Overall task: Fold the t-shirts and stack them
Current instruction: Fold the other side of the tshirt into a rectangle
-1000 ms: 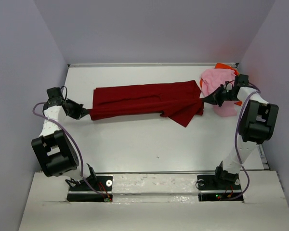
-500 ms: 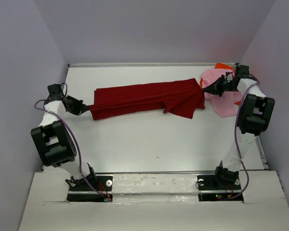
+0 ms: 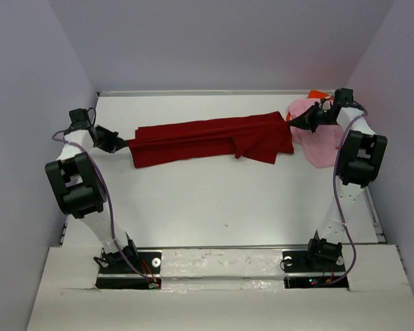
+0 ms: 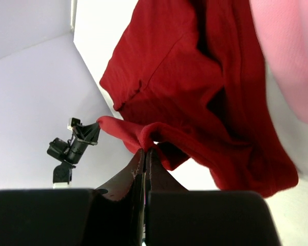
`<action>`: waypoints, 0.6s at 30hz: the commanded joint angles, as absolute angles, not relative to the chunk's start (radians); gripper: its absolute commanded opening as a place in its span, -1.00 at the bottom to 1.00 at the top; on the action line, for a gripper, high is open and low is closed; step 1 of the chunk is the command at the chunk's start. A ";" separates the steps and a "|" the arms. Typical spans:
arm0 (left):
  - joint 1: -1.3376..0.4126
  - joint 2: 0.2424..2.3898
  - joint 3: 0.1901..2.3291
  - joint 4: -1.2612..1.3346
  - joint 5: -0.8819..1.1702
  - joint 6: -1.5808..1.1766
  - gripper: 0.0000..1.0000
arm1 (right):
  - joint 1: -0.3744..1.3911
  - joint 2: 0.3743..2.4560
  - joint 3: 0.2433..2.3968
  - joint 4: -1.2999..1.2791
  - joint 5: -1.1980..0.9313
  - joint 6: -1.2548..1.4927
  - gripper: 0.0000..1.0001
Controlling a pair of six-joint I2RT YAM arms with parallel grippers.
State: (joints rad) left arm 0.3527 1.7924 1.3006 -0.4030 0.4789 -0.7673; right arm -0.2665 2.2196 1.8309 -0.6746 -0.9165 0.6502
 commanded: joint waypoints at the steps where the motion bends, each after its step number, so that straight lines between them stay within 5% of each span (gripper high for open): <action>1: 0.365 1.833 1.390 -0.368 0.430 -0.741 -1.00 | -0.290 2.249 1.899 -0.565 -0.874 0.690 -1.00; 18: 0.327 2.051 1.588 -0.347 0.459 -0.707 -1.00 | -0.262 2.490 2.172 -0.535 -0.813 0.729 -1.00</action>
